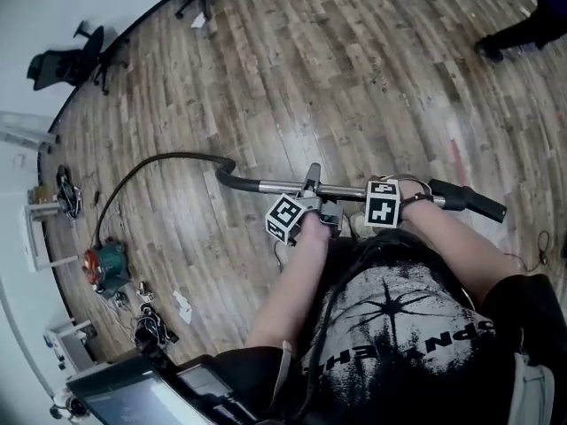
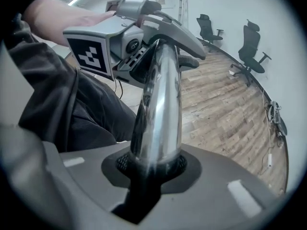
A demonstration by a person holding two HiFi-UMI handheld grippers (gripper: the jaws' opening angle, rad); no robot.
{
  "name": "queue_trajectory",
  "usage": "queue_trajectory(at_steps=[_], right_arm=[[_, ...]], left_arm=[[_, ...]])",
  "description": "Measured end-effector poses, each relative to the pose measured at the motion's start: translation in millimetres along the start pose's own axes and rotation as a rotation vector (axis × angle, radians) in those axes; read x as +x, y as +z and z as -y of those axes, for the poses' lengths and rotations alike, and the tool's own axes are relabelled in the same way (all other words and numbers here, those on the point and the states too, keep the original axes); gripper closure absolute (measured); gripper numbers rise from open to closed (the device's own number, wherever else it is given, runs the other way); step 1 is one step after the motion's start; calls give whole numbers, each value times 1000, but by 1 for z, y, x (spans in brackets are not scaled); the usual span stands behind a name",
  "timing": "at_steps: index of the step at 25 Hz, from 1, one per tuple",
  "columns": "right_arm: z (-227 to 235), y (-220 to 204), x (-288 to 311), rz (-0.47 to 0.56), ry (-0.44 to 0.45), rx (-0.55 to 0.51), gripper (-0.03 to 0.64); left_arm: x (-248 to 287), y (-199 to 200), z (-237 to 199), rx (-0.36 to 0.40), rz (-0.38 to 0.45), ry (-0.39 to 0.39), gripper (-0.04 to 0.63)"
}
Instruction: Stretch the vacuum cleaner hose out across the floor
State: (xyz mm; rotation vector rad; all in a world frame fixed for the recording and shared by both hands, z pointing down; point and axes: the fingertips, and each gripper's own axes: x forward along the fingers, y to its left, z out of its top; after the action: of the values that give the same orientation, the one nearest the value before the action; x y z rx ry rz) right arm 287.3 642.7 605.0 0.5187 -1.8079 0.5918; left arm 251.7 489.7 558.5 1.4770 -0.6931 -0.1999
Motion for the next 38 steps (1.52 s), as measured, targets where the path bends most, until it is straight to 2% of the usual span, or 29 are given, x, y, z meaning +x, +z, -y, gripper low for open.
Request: queue_trajectory(at_steps=[8, 11, 15, 18, 25, 30, 34, 38], right_arm=[[-20, -35, 3, -26, -48, 150, 514], [-20, -49, -1, -51, -101, 217, 514], [-13, -73, 6, -65, -207, 249, 511], [-18, -96, 9, -50, -201, 262, 514], [-15, -138, -5, -47, -137, 232, 514], [-15, -191, -23, -28, -85, 150, 514], [-27, -229, -34, -30, -31, 84, 514], [-46, -251, -31, -48, -3, 62, 514]], left_arm=[[15, -47, -10, 7, -156, -11, 528], [24, -64, -9, 11, -213, -11, 528], [38, -85, -21, 14, -250, -3, 528], [43, -111, -26, 24, -262, 15, 528], [58, -147, -21, 8, -223, 46, 526], [64, -193, -13, -2, -128, 67, 523], [58, -227, -12, -30, -20, 73, 523], [43, -250, -22, -50, 20, 85, 525]])
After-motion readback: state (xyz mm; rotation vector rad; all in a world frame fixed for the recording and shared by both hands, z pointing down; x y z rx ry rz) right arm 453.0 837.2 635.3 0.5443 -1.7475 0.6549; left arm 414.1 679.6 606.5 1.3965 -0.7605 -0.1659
